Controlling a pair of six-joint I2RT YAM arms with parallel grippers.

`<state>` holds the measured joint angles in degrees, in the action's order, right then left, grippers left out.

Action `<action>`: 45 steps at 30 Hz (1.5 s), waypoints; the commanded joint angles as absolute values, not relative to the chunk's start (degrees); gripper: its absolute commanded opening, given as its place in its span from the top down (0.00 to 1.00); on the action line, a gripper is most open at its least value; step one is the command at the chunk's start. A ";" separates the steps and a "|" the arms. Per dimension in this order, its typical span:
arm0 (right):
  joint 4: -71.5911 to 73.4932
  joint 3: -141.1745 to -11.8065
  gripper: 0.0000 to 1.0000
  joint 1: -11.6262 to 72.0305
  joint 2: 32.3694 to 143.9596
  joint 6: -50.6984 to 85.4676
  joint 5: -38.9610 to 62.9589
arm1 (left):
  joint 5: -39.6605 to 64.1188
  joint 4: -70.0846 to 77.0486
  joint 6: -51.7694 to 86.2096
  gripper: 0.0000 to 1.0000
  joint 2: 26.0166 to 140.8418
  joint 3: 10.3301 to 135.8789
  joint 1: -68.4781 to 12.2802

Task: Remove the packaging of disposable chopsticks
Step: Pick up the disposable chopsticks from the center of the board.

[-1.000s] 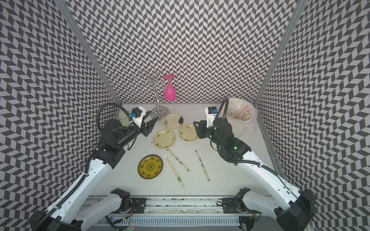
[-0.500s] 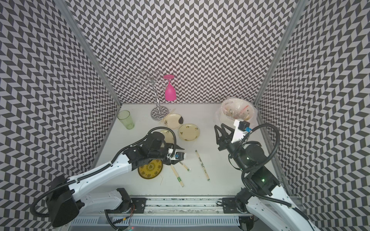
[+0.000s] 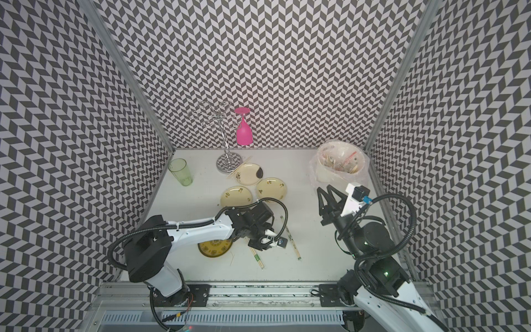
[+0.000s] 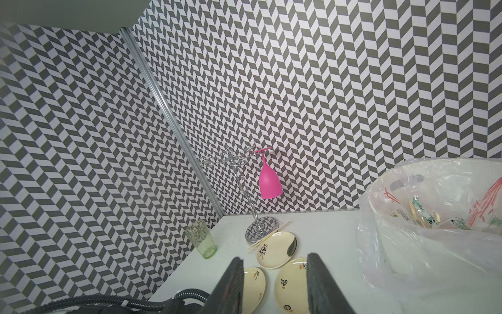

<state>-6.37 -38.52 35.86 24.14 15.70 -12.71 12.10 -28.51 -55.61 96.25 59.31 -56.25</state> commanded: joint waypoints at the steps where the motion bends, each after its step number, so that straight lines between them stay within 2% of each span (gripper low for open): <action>1: -5.77 -38.16 0.61 36.04 22.98 15.19 -13.23 | 8.47 -32.34 -55.33 0.59 98.91 61.67 -56.39; 10: -7.07 -37.62 0.61 36.04 21.81 15.65 -13.01 | 4.53 -31.82 -55.02 0.57 102.82 62.99 -57.39; 14: -7.46 -37.79 0.61 36.04 21.48 15.47 -13.20 | 3.96 -31.99 -55.65 0.60 104.60 64.07 -58.18; 24: -7.61 -37.60 0.61 36.04 21.80 15.34 -13.27 | 5.45 -31.16 -55.66 0.91 105.83 65.67 -58.54; 28: -7.12 -37.55 0.61 36.03 22.22 15.37 -13.24 | 6.15 -28.84 -55.31 0.94 104.40 65.20 -58.51; 30: -7.03 -37.75 0.61 36.08 22.63 15.30 -13.18 | 6.39 -27.85 -55.22 0.99 103.53 65.13 -58.45; 39: -6.40 -38.42 0.61 36.04 23.98 15.56 -12.74 | 6.87 -23.65 -55.58 1.00 98.52 64.61 -58.23; 45: -6.42 -40.14 0.61 36.06 25.00 14.63 -13.45 | 6.07 -16.93 -50.26 1.00 90.97 64.27 -56.15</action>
<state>-8.75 -38.13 35.86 24.56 15.62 -12.67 5.41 -22.44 -52.75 95.00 64.60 -57.21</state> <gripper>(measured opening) 0.387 0.060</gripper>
